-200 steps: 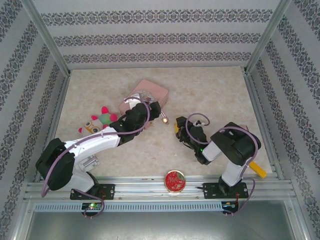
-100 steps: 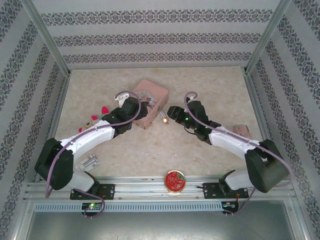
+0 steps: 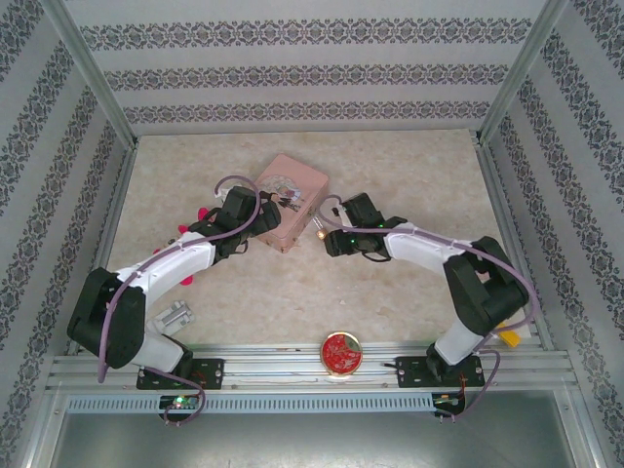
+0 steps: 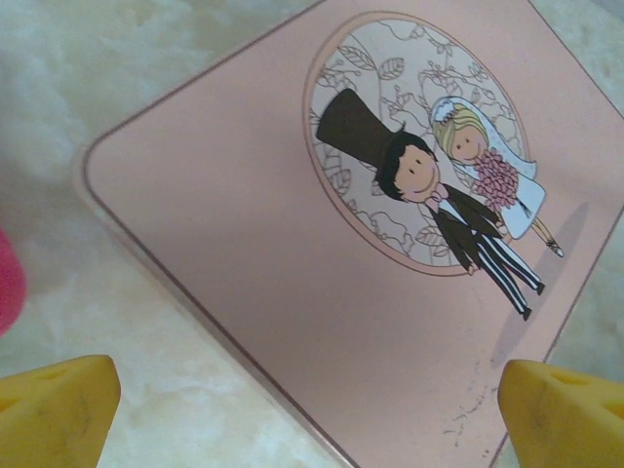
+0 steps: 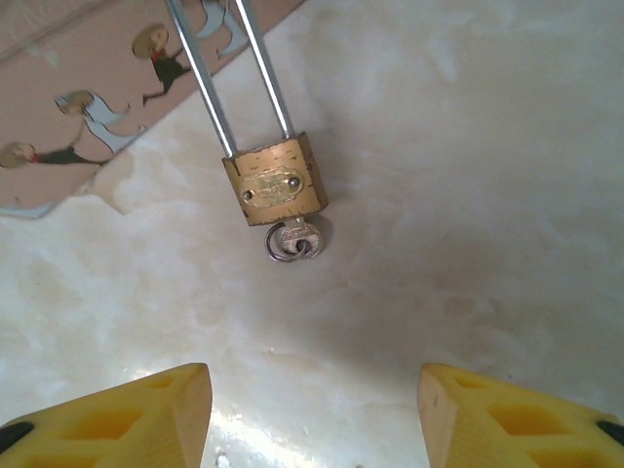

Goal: Unlock a padlock with a key

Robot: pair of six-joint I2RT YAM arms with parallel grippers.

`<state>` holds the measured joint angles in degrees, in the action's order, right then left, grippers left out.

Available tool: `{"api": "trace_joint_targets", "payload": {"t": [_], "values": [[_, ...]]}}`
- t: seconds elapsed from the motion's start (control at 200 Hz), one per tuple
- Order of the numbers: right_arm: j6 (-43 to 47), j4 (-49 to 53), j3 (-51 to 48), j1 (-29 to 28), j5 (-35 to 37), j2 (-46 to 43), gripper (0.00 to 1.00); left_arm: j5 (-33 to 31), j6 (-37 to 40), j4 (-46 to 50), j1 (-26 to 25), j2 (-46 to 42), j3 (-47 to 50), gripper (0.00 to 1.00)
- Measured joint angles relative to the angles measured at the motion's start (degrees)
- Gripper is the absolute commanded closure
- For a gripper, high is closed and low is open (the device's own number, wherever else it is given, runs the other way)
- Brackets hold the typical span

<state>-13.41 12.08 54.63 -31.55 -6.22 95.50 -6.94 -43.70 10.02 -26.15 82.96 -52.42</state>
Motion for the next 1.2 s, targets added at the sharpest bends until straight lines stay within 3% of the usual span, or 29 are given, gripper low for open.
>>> {"api": "trace_joint_targets", "payload": {"t": [0.33,0.67,0.914,1.199], "values": [[4.1,0.1,7.8,-1.3,0.4,8.8,0.42,4.2,1.8,-1.9,1.7,7.1,-2.1,0.00],[4.4,-0.4,9.6,-0.8,0.4,12.6,0.43,4.3,5.8,-1.8,2.7,11.8,-6.2,0.20],[3.5,-1.6,10.8,0.0,1.5,13.7,0.43,3.3,8.0,-1.1,2.7,14.0,-9.1,0.17],[1.9,-2.6,14.1,0.0,2.8,16.6,0.44,3.3,8.8,-1.0,3.0,13.7,-9.3,0.06]]}}
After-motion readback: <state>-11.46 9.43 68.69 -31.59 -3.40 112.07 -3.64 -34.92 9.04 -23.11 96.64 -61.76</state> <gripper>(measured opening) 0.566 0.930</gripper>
